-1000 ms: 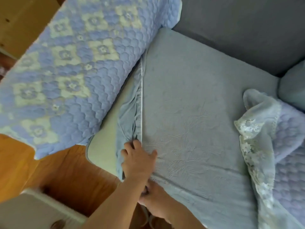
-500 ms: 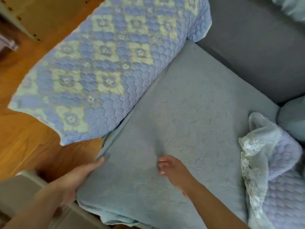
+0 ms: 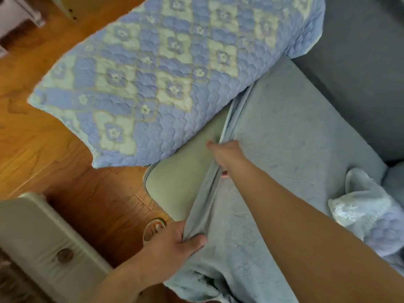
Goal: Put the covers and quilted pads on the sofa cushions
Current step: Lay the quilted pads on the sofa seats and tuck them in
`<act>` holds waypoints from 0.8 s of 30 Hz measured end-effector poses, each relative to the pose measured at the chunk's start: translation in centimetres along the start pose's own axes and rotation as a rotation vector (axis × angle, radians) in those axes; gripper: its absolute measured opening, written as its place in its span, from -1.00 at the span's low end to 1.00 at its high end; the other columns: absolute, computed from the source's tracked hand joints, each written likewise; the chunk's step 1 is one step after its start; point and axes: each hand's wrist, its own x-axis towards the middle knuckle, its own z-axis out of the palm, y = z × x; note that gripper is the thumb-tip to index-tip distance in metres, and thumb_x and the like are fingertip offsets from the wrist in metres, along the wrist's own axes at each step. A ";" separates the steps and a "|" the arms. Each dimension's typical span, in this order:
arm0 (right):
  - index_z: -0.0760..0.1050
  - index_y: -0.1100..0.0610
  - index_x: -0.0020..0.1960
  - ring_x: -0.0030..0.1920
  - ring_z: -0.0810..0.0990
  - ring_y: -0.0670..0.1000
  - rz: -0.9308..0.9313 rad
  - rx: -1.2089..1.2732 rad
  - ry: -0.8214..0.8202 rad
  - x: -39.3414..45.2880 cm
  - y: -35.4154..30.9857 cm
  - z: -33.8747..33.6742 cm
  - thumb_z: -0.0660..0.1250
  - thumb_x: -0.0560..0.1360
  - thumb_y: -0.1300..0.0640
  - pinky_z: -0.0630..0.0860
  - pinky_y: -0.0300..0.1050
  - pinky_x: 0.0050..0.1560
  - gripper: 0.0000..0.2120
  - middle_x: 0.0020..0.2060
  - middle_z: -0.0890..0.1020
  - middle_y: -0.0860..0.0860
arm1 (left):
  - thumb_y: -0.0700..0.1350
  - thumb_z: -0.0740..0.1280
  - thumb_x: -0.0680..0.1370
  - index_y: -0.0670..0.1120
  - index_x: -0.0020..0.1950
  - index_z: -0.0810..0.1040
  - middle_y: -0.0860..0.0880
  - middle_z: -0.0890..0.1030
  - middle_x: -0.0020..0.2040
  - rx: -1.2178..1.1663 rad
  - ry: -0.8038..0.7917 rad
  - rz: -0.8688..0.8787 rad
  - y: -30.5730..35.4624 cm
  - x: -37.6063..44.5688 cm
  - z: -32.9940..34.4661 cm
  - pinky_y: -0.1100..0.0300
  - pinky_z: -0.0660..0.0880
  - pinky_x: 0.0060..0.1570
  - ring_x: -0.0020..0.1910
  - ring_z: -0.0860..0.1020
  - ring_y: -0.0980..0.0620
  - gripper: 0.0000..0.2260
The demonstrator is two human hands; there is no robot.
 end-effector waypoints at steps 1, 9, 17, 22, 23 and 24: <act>0.30 0.25 0.43 0.06 0.60 0.15 -0.032 -0.098 0.047 0.8 -0.3 -0.1 0.33 0.57 0.00 0.59 -0.05 -0.10 -0.45 0.31 0.52 0.13 | -0.03 0.34 0.63 0.04 0.09 0.66 0.10 0.72 0.00 -0.043 0.004 -0.001 0.0 0.0 -0.1 0.13 0.56 0.08 0.04 0.67 0.10 -0.89; 0.54 0.25 0.12 -0.14 0.59 0.13 0.207 0.343 0.144 1.5 -1.7 -5.9 0.17 0.66 0.23 0.61 0.20 0.08 -0.81 -0.19 0.57 0.12 | -0.02 0.35 0.61 0.05 -0.14 0.56 0.15 0.50 -0.41 0.331 0.358 0.003 -3.0 0.1 -4.6 0.27 0.32 -0.41 -0.45 0.41 0.19 -0.87; 0.55 0.19 -0.03 -0.40 0.66 0.04 0.102 0.783 -0.236 1.8 -4.1 1.5 0.28 0.64 0.20 0.65 -0.01 -0.42 -0.89 -0.43 0.66 0.09 | -0.10 0.19 0.56 0.08 0.19 0.38 -0.21 0.62 0.00 0.826 0.694 -0.301 -10.4 3.1 -19.1 -0.02 0.52 -0.07 -0.01 0.60 -0.30 -0.79; 0.50 0.15 0.32 -0.01 0.66 0.04 -0.009 0.821 -0.247 6.1 -2.6 3.3 0.22 0.64 0.27 0.67 -0.09 -0.08 -0.72 0.05 0.67 0.08 | -0.13 0.23 0.56 0.03 0.14 0.45 -0.16 0.60 0.03 0.486 0.803 -0.284 -12.1 12.5 -17.3 -0.08 0.54 -0.01 0.03 0.59 -0.28 -0.83; 0.48 0.17 0.35 0.07 0.66 0.05 -0.043 0.803 -0.270 6.7 -2.2 3.1 0.18 0.64 0.30 0.65 -0.08 -0.01 -0.69 0.13 0.66 0.09 | -0.16 0.24 0.57 -0.03 0.15 0.49 -0.19 0.61 0.02 0.405 0.816 -0.243 -12.0 13.5 -16.5 -0.09 0.55 0.00 0.03 0.59 -0.29 -0.83; 0.45 0.17 0.37 0.14 0.66 0.06 -0.104 0.751 -0.292 6.9 -2.0 2.7 0.16 0.64 0.34 0.63 -0.07 0.08 -0.66 0.20 0.65 0.09 | -0.19 0.25 0.58 -0.09 0.14 0.53 -0.22 0.62 0.02 0.361 0.827 -0.189 -11.5 14.1 -15.9 -0.11 0.55 0.00 0.03 0.59 -0.30 -0.83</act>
